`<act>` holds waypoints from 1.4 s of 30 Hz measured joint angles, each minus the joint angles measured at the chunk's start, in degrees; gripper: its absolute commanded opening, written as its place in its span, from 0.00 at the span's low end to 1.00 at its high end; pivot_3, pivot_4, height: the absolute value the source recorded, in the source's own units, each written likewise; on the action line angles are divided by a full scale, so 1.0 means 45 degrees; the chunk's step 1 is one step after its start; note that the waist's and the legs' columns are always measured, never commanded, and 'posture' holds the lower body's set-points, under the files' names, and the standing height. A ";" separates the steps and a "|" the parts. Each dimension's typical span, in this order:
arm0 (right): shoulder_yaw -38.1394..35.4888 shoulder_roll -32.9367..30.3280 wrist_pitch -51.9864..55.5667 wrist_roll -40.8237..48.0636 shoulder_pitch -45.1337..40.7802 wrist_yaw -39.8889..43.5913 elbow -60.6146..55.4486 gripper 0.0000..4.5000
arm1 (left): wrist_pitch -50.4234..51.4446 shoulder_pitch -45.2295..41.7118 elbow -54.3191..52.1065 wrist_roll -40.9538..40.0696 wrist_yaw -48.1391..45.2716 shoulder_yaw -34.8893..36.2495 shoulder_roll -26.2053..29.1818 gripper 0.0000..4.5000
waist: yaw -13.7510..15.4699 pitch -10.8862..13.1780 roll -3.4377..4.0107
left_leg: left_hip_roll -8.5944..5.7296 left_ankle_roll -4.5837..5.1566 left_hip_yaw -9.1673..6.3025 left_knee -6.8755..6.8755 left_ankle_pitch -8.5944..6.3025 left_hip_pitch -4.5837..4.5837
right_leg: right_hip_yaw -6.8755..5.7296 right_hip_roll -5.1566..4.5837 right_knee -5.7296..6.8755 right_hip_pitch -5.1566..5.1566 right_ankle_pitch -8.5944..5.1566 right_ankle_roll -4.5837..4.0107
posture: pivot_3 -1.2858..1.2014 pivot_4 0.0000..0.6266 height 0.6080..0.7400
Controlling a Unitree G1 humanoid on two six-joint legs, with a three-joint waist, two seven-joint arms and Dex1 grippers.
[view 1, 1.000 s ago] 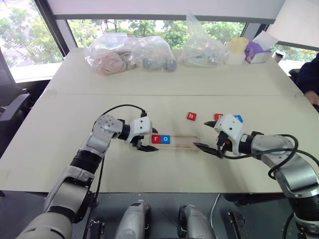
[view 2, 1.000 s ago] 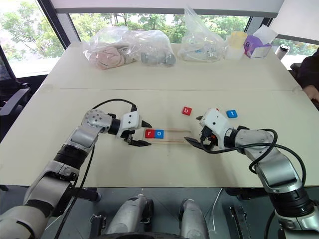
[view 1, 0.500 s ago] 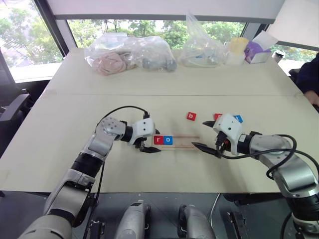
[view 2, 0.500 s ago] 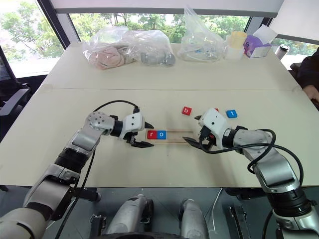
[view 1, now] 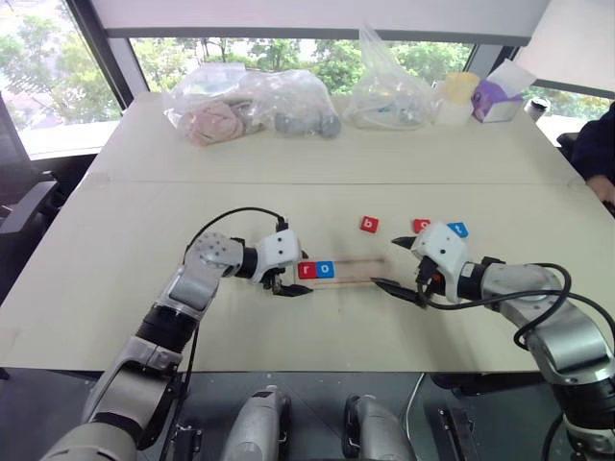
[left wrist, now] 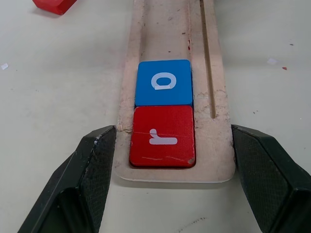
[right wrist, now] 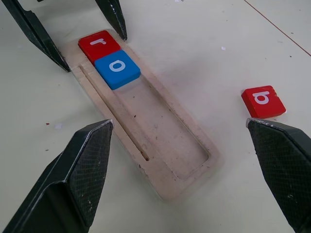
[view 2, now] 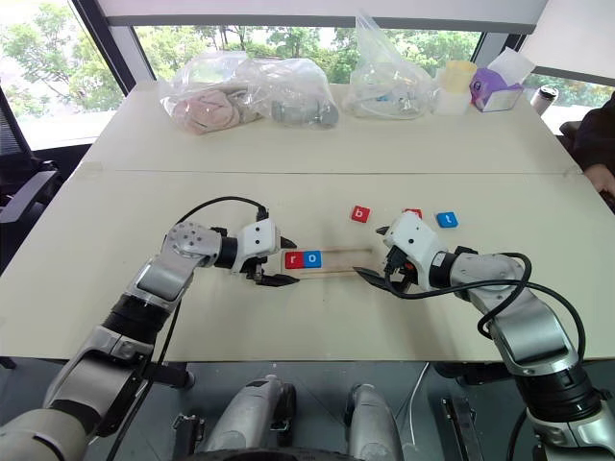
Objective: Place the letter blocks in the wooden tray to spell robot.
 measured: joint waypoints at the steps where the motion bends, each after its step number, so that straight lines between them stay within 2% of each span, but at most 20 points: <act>1: 0.0000 0.0000 0.0000 -0.0019 0.0000 0.0002 0.0000 1.00 | 0.0037 0.0032 -0.0076 -0.0003 0.0032 -0.0007 0.0001 0.92 | -0.0001 0.0000 0.0000 | 0.0000 0.0000 0.0000 0.0000 0.0000 0.0000 | 0.0000 0.0000 0.0000 0.0000 0.0000 0.0000 | 0.52 0.24 0.89; 2: 0.0000 0.0000 0.0000 -0.0045 0.0000 0.0007 0.0000 1.00 | 0.0065 0.0074 -0.0174 -0.0002 0.0108 -0.0009 -0.0001 0.99 | -0.0001 0.0000 0.0000 | 0.0000 0.0000 0.0000 0.0000 0.0000 0.0000 | 0.0000 -0.0001 0.0000 0.0000 0.0000 0.0000 | 0.52 0.24 0.89; 18: -0.0002 -0.0037 0.0024 -0.0069 0.0061 0.0099 -0.0032 1.00 | 0.0932 0.0180 -0.0379 -0.0631 0.0399 0.0100 0.0055 0.99 | -0.0019 0.0002 0.0000 | 0.0000 0.0000 -0.0001 -0.0001 0.0000 0.0000 | 0.0000 0.0000 0.0001 -0.0004 0.0000 0.0001 | 0.52 0.24 0.89; 27: -0.0003 -0.0101 0.0150 -0.0062 0.0120 0.0153 -0.0057 1.00 | 0.1390 0.0515 -0.1021 -0.1546 0.0553 0.0323 0.0501 0.99 | -0.0302 0.0010 -0.0002 | 0.0007 -0.0002 -0.0006 -0.0003 0.0001 -0.0028 | -0.0001 0.0003 0.0008 -0.0031 0.0001 0.0001 | 0.52 0.24 0.89; 35: -0.0004 -0.0236 0.0273 -0.0036 0.0117 0.0235 -0.0067 1.00 | 0.1377 0.0411 -0.1140 -0.1664 0.1005 0.0361 0.0507 0.99 | -0.0322 0.0012 -0.0003 | 0.0010 -0.0002 -0.0006 -0.0003 0.0002 -0.0028 | -0.0002 0.0016 0.0014 -0.0036 0.0001 0.0003 | 0.52 0.24 0.89; 42: -0.0564 -0.0001 0.0858 0.0588 -0.0427 0.0005 -0.0086 1.00 | 0.2470 0.0100 -0.2577 -0.2920 0.1304 0.1585 0.0691 0.99 | -0.0333 0.0024 -0.0005 | 0.0011 -0.0006 -0.0009 -0.0003 0.0004 -0.0029 | -0.0002 0.0009 0.0015 -0.0037 0.0002 0.0004 | 0.52 0.24 0.89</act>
